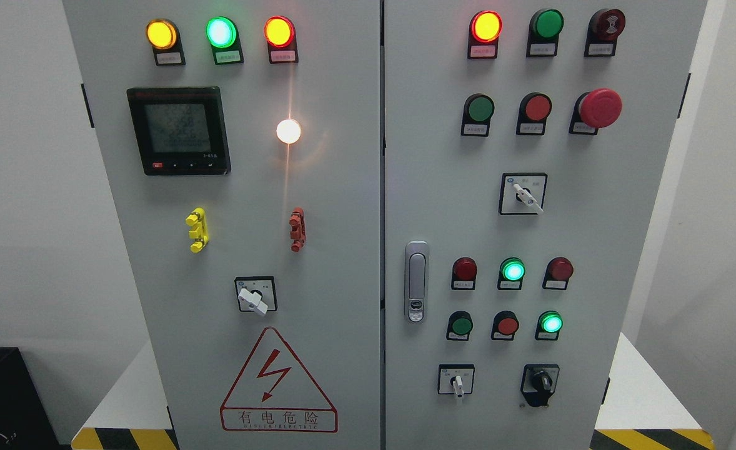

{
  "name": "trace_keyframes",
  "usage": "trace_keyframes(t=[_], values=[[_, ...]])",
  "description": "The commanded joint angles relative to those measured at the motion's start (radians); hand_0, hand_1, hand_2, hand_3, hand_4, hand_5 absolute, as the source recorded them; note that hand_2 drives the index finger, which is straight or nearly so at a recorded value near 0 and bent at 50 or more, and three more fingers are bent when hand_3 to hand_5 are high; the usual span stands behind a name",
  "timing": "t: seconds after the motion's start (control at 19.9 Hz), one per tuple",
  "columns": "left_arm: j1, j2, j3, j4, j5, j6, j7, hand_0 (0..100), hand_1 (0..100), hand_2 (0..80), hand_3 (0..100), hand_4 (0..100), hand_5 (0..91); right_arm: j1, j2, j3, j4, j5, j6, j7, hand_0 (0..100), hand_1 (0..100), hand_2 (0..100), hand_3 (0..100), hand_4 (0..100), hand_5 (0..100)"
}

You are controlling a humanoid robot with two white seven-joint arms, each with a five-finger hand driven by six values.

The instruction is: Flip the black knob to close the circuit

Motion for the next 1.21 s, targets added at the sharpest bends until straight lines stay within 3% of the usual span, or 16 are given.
trace_keyframes(t=[0.0, 0.25, 0.55, 0.6, 0.75, 0.9, 1.0, 1.15], values=[[0.022, 0.000, 0.000, -0.023, 0.000, -0.001, 0.000, 12, 56, 0.0, 0, 0, 0.0, -0.001, 0.005, 0.000, 0.036, -0.001, -0.004, 0.001, 0, 20, 0, 0, 0, 0], [0.022, 0.000, 0.000, -0.023, 0.000, -0.001, 0.000, 12, 56, 0.0, 0, 0, 0.0, -0.001, 0.006, 0.000, 0.036, -0.001, -0.017, 0.002, 0, 21, 0, 0, 0, 0], [0.022, 0.000, 0.000, -0.023, 0.000, -0.001, 0.000, 12, 56, 0.0, 0, 0, 0.0, -0.001, 0.006, 0.012, 0.028, 0.004, -0.149, -0.004, 0, 20, 0, 2, 0, 0], [0.022, 0.001, 0.000, -0.023, 0.000, -0.001, 0.000, 12, 56, 0.0, 0, 0, 0.0, -0.001, 0.005, 0.015, 0.027, 0.005, -0.178, -0.005, 0, 20, 0, 8, 4, 0], [0.022, 0.001, 0.000, -0.023, 0.000, -0.001, 0.000, 12, 56, 0.0, 0, 0, 0.0, -0.020, 0.003, 0.017, 0.025, 0.014, -0.273, -0.013, 0, 20, 18, 25, 21, 6], [0.022, 0.000, 0.000, -0.023, 0.000, -0.001, 0.000, 12, 56, 0.0, 0, 0, 0.0, -0.045, 0.000, 0.032, 0.014, 0.016, -0.352, -0.086, 0, 20, 29, 43, 40, 18], [0.022, 0.000, 0.000, -0.023, 0.000, -0.001, 0.000, 12, 56, 0.0, 0, 0, 0.0, -0.047, -0.004, 0.079, -0.027, 0.017, -0.396, -0.142, 0, 21, 35, 50, 46, 25], [0.022, 0.001, 0.000, -0.023, 0.000, -0.001, 0.000, 12, 56, 0.0, 0, 0, 0.0, -0.037, -0.009, 0.128, -0.142, 0.019, -0.403, -0.203, 0, 21, 43, 60, 55, 40]])
